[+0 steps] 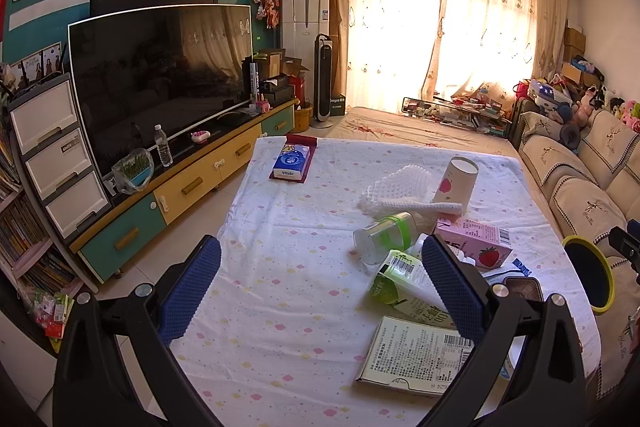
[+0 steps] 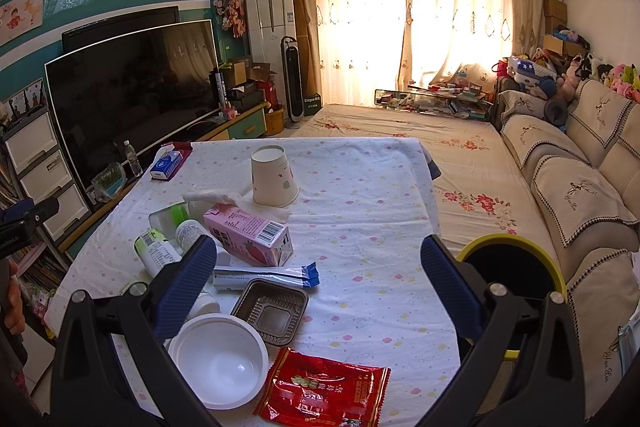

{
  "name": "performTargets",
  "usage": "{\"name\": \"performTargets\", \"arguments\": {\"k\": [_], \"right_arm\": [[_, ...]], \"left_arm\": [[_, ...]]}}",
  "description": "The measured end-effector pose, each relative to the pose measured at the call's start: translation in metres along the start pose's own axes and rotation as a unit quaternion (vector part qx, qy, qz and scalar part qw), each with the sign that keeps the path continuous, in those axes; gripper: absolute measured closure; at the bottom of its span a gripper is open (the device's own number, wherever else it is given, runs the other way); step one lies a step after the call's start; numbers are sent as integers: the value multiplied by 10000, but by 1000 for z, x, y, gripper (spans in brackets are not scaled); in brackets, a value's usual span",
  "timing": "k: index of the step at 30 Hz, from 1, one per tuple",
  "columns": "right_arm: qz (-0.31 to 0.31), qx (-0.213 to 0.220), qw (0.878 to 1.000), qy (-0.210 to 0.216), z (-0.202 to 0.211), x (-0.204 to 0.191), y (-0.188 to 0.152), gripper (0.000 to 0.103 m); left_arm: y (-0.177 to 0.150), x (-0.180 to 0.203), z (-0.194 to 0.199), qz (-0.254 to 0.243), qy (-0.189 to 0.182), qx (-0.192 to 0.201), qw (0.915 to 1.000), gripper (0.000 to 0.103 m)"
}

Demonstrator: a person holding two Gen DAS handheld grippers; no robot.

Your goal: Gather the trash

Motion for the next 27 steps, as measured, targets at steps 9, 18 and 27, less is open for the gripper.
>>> {"name": "performTargets", "arguments": {"k": [9,18,27], "right_arm": [[9,-34,10000,17,-4,-1,-5,6],[117,-374,9980,503,-40,-10,5,6],[545,-943,9866,1212,-122,-49,39,6]], "left_arm": [[1,1,-7,-6,-21,-95,10000,4],[13,-7,-30,22,87,-133,9999,4],[21,-6,-58,-56,96,-250,9996,4]]}}
Point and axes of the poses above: each gripper's, at about its wrist camera, not at the fingertips, and z roughly against the way its jaws point, x to its right, y to its top, the point moved 5 cm from there along -z, roughly the way its jaws point, and after that the axes turned 5 degrees about -y, right-handed, at the moved point
